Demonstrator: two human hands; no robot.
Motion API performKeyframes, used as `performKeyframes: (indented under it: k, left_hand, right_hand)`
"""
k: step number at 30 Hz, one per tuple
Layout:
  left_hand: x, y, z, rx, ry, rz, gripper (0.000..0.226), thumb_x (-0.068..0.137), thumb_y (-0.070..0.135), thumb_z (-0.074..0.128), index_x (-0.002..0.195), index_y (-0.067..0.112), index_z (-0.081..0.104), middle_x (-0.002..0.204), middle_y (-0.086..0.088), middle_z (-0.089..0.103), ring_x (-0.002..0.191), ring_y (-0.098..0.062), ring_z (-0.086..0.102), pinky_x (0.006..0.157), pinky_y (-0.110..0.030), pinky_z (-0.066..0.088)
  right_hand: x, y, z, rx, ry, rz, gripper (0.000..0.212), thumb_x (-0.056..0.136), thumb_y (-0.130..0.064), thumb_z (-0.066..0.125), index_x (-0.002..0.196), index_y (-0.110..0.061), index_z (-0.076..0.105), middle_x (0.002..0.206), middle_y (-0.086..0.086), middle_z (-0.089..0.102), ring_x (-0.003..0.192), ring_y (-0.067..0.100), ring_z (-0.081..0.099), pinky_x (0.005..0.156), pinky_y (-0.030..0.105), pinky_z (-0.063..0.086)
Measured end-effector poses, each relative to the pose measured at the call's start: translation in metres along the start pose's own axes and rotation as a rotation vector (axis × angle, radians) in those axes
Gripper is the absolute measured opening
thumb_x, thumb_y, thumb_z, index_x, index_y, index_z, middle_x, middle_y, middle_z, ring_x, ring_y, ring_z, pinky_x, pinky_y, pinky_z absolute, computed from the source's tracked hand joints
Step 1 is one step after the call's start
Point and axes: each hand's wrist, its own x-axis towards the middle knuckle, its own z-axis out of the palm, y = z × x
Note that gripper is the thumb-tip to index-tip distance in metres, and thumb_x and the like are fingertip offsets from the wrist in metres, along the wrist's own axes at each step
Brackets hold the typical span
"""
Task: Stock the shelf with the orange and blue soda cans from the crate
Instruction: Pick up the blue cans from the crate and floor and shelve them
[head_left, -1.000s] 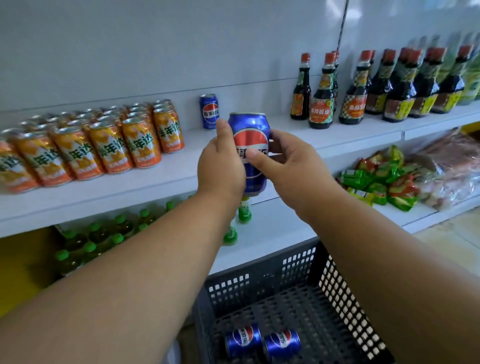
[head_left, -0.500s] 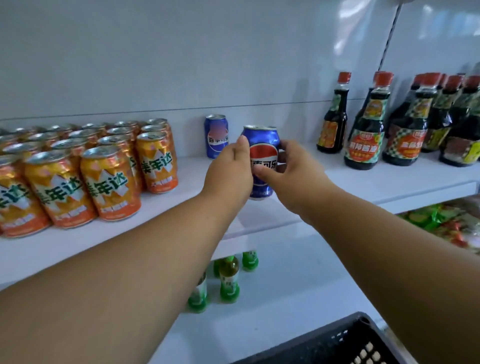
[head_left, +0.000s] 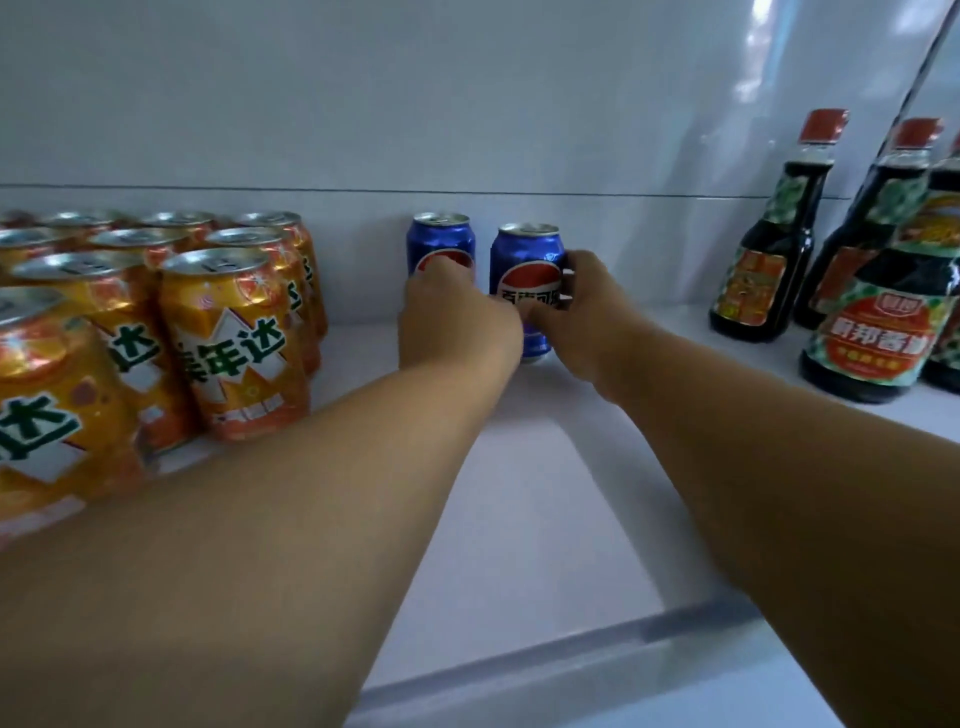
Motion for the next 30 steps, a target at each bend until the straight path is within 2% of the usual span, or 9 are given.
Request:
performKeyframes:
  k: [2, 4, 9, 13, 16, 30]
  left_hand:
    - [0.004, -0.007, -0.001, -0.015, 0.098, -0.031, 0.041, 0.089, 0.020, 0.065, 0.127, 0.013, 0.050, 0.125, -0.007, 0.052, 0.108, -0.026, 0.057, 0.082, -0.033, 0.049]
    - [0.010, -0.013, -0.002, -0.037, 0.113, -0.093, 0.049, 0.088, 0.020, 0.065, 0.131, 0.010, 0.045, 0.134, -0.010, 0.046, 0.119, -0.030, 0.052, 0.087, -0.035, 0.046]
    - [0.021, -0.021, 0.004, -0.136, 0.011, -0.127, 0.055, 0.086, 0.015, 0.061, 0.137, 0.013, 0.044, 0.134, -0.010, 0.052, 0.115, -0.031, 0.056, 0.093, -0.043, 0.052]
    - [0.025, -0.026, 0.009, -0.147, -0.014, -0.088, 0.055, 0.085, 0.015, 0.061, 0.139, 0.016, 0.046, 0.132, -0.007, 0.055, 0.115, -0.027, 0.057, 0.092, -0.035, 0.050]
    - [0.028, -0.028, 0.012, -0.139, 0.002, -0.080, 0.057, 0.086, 0.015, 0.060, 0.141, 0.017, 0.045, 0.133, -0.007, 0.055, 0.115, -0.027, 0.057, 0.093, -0.035, 0.049]
    - [0.030, -0.033, 0.016, -0.168, -0.005, -0.071, 0.060, 0.087, 0.014, 0.061, 0.143, 0.019, 0.042, 0.133, -0.006, 0.053, 0.113, -0.024, 0.056, 0.082, -0.029, 0.045]
  right_hand:
    - [0.011, 0.001, 0.003, -0.020, 0.006, 0.018, 0.049, 0.092, -0.019, 0.069, 0.133, -0.020, 0.044, 0.117, -0.001, 0.060, 0.109, 0.018, 0.059, 0.091, 0.035, 0.049]
    - [0.019, -0.001, 0.005, -0.062, 0.005, 0.017, 0.045, 0.094, -0.020, 0.066, 0.133, -0.019, 0.044, 0.114, -0.002, 0.057, 0.104, 0.016, 0.056, 0.083, 0.031, 0.044]
    - [0.035, 0.001, 0.020, -0.192, 0.071, -0.020, 0.049, 0.092, -0.032, 0.067, 0.135, -0.018, 0.048, 0.128, 0.006, 0.059, 0.111, 0.023, 0.060, 0.085, 0.031, 0.046]
    - [0.040, 0.006, 0.030, -0.209, 0.161, -0.028, 0.052, 0.089, -0.036, 0.071, 0.130, -0.014, 0.048, 0.125, 0.007, 0.060, 0.110, 0.024, 0.061, 0.080, 0.029, 0.041]
    - [0.042, 0.008, 0.034, -0.237, 0.192, -0.050, 0.049, 0.089, -0.037, 0.071, 0.126, -0.014, 0.049, 0.123, 0.007, 0.061, 0.108, 0.025, 0.061, 0.081, 0.030, 0.043]
    - [0.043, 0.008, 0.035, -0.298, 0.183, -0.075, 0.044, 0.093, -0.035, 0.064, 0.128, -0.012, 0.052, 0.125, 0.007, 0.060, 0.110, 0.024, 0.059, 0.079, 0.027, 0.038]
